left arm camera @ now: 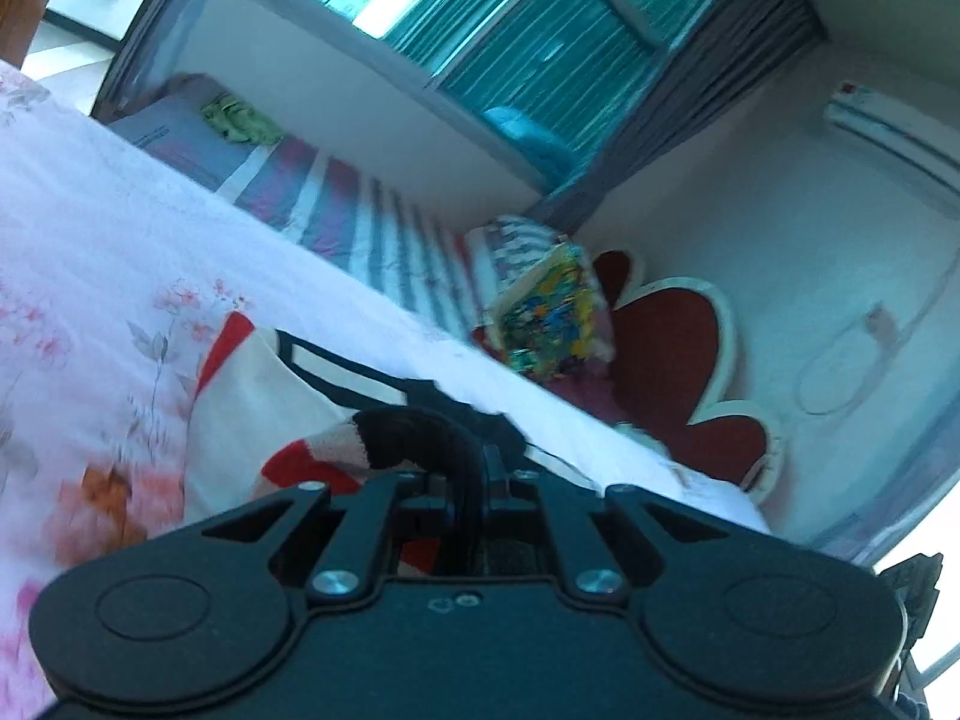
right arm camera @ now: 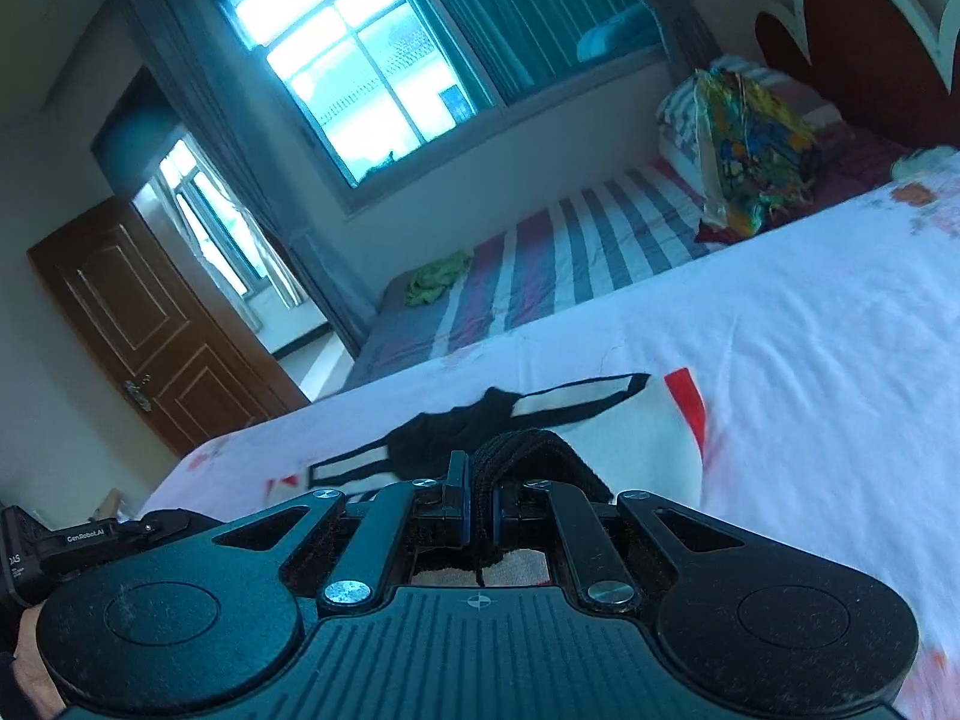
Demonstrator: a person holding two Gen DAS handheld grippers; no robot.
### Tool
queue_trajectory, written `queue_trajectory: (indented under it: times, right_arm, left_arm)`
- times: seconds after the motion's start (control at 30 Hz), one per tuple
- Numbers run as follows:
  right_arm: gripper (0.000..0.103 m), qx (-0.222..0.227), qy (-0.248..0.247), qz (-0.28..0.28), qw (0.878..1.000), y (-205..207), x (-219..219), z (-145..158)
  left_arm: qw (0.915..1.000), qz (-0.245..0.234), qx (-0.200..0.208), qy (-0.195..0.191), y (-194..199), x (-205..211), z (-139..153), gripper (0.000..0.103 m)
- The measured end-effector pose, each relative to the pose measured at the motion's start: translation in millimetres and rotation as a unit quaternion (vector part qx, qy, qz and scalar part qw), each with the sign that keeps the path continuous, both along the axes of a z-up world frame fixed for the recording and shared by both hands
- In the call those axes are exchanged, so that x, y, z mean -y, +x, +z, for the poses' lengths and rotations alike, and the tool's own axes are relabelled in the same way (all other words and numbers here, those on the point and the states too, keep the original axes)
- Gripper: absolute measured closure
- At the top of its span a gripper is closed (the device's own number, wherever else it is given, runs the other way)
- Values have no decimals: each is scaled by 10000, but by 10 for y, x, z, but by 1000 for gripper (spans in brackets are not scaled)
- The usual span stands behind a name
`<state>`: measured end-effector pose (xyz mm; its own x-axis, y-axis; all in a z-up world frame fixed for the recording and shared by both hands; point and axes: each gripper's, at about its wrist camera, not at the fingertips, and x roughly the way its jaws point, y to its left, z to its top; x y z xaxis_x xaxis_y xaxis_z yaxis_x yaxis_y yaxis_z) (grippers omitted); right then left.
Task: Fold small clothes
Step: 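Lay the hem down over the collar with both tools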
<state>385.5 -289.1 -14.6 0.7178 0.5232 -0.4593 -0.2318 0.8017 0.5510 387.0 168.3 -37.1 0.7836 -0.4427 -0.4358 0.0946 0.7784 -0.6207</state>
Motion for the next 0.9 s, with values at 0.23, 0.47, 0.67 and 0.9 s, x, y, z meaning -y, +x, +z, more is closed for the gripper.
queue_trajectory:
  times: [0.23,0.47,0.67,0.9]
  right_arm:
    - [97,-629,333,-62,9974,932,33,-699]
    - [76,-577,198,69,9981,1351,8,-1013]
    - [30,53,-276,-160,9995,1229,-51,-853]
    - [50,-278,-1749,241,9839,1385,-490,-1061]
  left_arm:
    - [9987,32,-450,237,768,28,-414,96]
    - [9987,70,151,474,909,86,-479,34]
    - [9920,-198,122,1242,1022,202,-392,44]
    - [9649,-484,-507,2532,1212,422,-539,57]
